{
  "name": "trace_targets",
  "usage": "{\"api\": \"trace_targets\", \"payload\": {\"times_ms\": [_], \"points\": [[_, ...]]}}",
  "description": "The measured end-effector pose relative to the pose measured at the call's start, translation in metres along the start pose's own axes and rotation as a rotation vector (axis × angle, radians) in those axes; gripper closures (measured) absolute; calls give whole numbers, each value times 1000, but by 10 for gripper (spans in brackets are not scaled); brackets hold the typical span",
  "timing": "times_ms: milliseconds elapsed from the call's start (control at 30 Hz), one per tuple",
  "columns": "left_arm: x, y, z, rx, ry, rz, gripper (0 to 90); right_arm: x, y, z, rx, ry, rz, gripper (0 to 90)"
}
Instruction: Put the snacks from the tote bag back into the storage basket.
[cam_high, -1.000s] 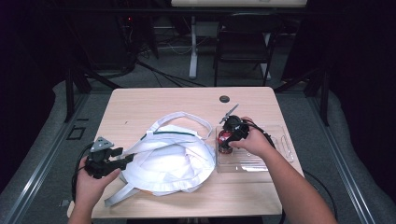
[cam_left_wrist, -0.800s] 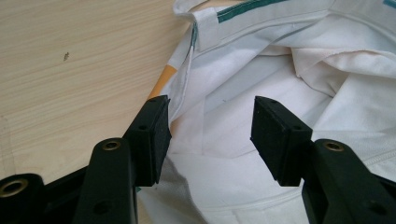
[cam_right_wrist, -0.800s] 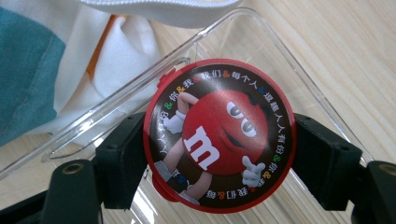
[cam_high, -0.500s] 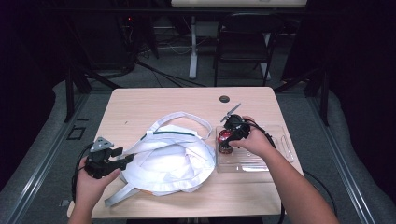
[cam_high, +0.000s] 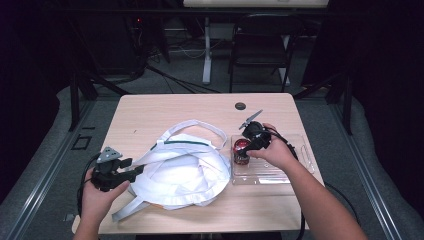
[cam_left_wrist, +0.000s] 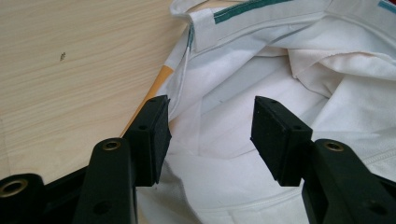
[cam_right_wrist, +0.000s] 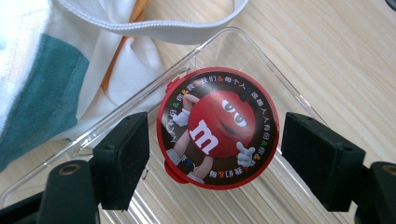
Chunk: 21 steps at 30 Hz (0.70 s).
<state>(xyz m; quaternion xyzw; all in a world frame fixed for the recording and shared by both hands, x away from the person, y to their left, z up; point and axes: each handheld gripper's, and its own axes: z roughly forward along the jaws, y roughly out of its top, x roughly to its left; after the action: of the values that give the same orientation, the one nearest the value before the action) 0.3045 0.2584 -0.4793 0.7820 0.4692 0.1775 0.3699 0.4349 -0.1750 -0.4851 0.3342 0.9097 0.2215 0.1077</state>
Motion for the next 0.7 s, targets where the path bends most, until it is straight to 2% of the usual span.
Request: {"api": "trace_targets", "payload": {"times_ms": [333, 367, 667, 700], "points": [[1, -2, -5, -7, 8, -13, 472, 0, -3, -9, -17, -6, 7, 237], [1, -2, -5, -8, 8, -14, 472, 0, -3, -9, -34, 2, 19, 237], [1, -1, -8, -16, 12, -9, 472, 4, -5, -18, -40, -7, 5, 240], [0, -1, -7, -15, 12, -8, 472, 5, -5, -19, -54, -6, 7, 242]]}}
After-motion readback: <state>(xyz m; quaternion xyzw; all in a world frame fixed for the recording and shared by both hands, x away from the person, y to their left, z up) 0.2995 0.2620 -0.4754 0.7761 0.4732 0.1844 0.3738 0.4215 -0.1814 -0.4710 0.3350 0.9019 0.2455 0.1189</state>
